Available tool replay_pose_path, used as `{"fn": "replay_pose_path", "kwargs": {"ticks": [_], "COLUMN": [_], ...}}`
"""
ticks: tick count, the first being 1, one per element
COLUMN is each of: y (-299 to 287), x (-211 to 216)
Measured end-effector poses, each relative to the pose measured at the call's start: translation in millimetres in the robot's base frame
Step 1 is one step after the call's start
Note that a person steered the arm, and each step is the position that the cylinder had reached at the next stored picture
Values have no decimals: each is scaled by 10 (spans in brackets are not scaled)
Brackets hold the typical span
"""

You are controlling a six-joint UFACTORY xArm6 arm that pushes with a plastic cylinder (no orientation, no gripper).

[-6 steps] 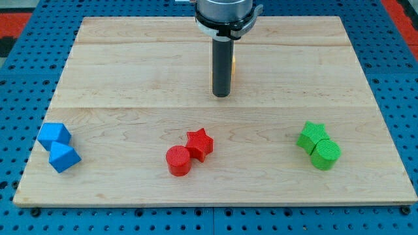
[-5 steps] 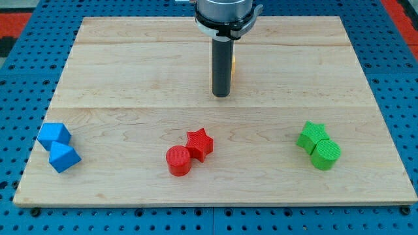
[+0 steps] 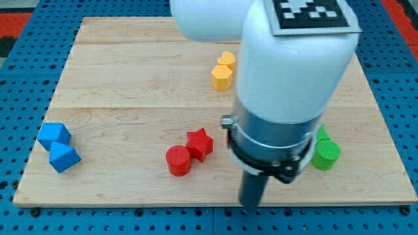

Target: Push the blue cube to the top left

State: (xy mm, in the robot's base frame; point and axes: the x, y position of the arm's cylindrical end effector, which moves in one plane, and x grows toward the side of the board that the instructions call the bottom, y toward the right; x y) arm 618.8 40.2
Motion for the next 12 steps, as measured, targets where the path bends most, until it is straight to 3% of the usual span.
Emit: {"fn": "replay_pose_path", "kwargs": {"ticks": [1,4,5,7,9,11,12], "y": [-1107,-3266,-3430,-3424,-2374,-2119,-1655], "x": [-8,-97,-99,-763,-1032,-1853,-1801]}}
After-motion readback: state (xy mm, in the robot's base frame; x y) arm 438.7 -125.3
